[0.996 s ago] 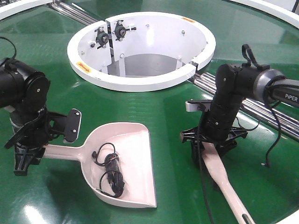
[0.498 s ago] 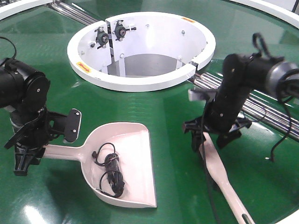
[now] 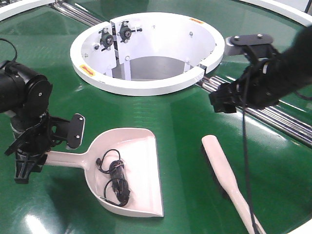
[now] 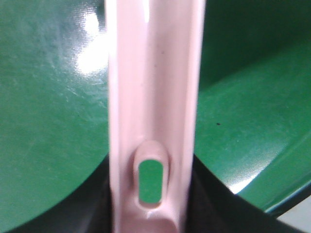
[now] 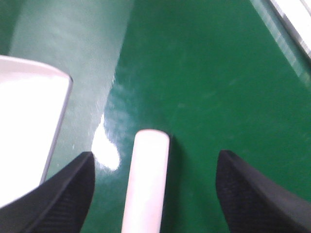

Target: Clean and inspect green conveyor with broom and dustpan

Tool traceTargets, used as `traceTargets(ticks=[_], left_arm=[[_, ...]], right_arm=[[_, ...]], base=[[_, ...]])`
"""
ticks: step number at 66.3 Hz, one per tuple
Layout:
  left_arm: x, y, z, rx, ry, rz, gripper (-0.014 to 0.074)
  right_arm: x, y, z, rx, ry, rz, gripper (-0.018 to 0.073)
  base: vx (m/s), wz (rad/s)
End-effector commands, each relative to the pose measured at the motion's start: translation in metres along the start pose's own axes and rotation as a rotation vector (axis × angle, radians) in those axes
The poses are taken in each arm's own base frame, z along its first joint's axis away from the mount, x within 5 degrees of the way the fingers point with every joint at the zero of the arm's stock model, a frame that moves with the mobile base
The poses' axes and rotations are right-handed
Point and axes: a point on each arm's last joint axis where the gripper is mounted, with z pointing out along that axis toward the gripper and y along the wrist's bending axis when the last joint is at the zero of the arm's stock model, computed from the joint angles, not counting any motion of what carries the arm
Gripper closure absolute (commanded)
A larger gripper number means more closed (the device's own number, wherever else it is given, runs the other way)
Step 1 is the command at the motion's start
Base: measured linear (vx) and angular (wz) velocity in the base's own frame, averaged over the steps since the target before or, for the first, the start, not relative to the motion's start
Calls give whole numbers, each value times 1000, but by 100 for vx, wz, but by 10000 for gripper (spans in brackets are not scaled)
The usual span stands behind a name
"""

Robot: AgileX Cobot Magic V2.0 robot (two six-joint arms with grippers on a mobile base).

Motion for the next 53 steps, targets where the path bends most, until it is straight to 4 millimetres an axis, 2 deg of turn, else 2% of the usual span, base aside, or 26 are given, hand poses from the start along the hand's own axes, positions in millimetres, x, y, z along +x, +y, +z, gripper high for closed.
traceTargets(ticks=[1,4,17,28,35,46,53], left_arm=[[0,-1,-18,-48,-31,9,619],[0,-1,-18,-48,-31,9,619],[0,-1,-18,-48,-31,9,619],[0,-1,-18,-48,-31,9,619],[0,-1,-18,-48,-31,9,619],[0,-1,-18,-48,-31,9,619],[0,-1,-18,-48,-31,9,619]], right_arm=[[8,0,-34,16,-221,-31,59],[19,0,-45,20,-277,-32,60],[70,1,-68,27,-383,-35,89],[112,2,-85,30,-465,-34,165],[134,2,-93,30,-520,-32,272],[152,3,-110,26,-594,-26,564],[156,4,-120,26,-642,-28,571]], base=[[0,0],[0,0],[0,0],[0,0],[0,0],[0,0],[0,0]])
